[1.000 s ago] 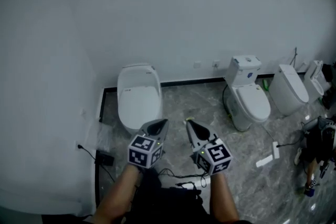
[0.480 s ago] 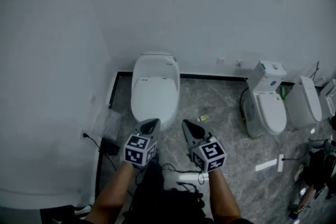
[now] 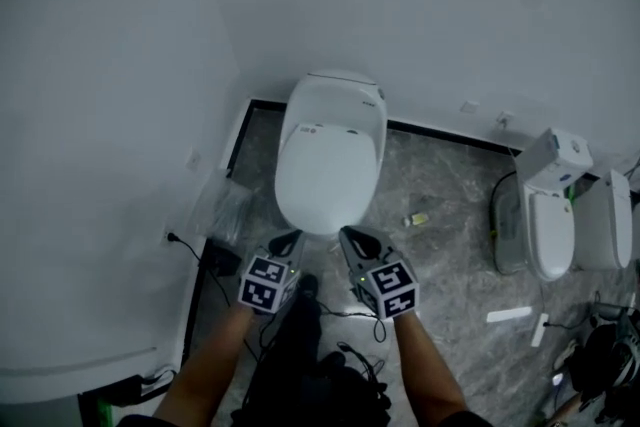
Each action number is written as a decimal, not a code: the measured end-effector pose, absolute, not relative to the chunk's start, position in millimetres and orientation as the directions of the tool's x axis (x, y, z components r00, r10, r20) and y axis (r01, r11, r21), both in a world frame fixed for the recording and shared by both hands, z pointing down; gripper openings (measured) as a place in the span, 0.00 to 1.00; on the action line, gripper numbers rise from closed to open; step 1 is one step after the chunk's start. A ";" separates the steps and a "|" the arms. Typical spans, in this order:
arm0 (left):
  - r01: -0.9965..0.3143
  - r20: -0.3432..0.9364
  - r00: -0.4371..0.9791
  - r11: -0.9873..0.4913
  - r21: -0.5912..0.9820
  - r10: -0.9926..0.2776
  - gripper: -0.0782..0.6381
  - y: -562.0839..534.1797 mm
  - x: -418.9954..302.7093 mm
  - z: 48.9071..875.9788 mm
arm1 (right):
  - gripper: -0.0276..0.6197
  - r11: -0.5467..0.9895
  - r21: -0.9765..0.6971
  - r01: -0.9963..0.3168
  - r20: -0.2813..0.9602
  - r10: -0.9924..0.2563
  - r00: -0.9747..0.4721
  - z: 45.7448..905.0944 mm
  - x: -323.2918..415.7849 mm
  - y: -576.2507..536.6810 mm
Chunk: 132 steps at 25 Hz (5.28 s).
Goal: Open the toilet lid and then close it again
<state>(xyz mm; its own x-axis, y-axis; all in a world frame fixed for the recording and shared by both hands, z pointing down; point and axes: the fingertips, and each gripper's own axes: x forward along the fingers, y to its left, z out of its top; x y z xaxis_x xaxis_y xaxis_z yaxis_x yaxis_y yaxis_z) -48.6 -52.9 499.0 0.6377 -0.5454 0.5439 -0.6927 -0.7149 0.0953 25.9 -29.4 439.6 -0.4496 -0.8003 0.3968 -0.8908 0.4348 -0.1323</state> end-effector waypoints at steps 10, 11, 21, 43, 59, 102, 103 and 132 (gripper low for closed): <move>-0.752 0.641 0.563 -0.645 0.136 -0.522 0.12 -90.3 -83.8 627.1 | 0.26 0.493 -0.127 -0.861 0.507 -0.714 -0.483 567.2 -8.1 -80.1; -0.757 0.646 0.560 -0.637 0.145 -0.518 0.12 -91.4 -85.0 639.9 | 0.27 0.501 -0.125 -0.856 0.517 -0.703 -0.487 581.2 -9.7 -82.0; -0.788 0.685 0.530 -0.589 0.181 -0.500 0.12 -117.1 -91.4 753.6 | 0.39 0.555 -0.081 -0.828 0.588 -0.644 -0.489 706.8 -21.3 -109.6; -0.780 0.658 0.548 -0.600 0.179 -0.516 0.12 -129.8 -78.9 827.6 | 0.53 0.670 0.186 -0.719 0.586 -0.663 -0.466 773.9 -32.2 -113.0; -0.782 0.649 0.556 -0.591 0.198 -0.519 0.12 -129.3 -80.8 798.7 | 0.53 0.693 0.261 -0.672 0.601 -0.662 -0.448 758.4 -31.6 -112.3; -0.686 0.551 0.675 -0.694 0.221 -0.491 0.12 -229.9 -36.5 573.6 | 0.26 0.646 0.237 -0.726 0.622 -0.675 -0.397 544.1 8.7 -207.6; -0.688 0.553 0.671 -0.693 0.216 -0.494 0.12 -233.7 -34.6 570.1 | 0.25 0.642 0.236 -0.729 0.620 -0.678 -0.396 540.3 11.1 -211.4; -0.823 0.543 0.549 -0.525 0.218 -0.635 0.12 -323.8 17.2 517.5 | 0.16 0.709 0.196 -0.677 0.581 -0.640 -0.502 448.3 84.6 -374.1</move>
<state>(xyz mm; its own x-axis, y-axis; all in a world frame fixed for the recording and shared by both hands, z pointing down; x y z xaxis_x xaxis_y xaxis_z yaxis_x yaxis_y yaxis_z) 17.2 -323.8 517.5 0.5491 -0.6352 0.5432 -0.8228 -0.5249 0.2179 84.6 -374.1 448.3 -0.5021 -0.6403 0.5813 -0.6774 0.7091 0.1959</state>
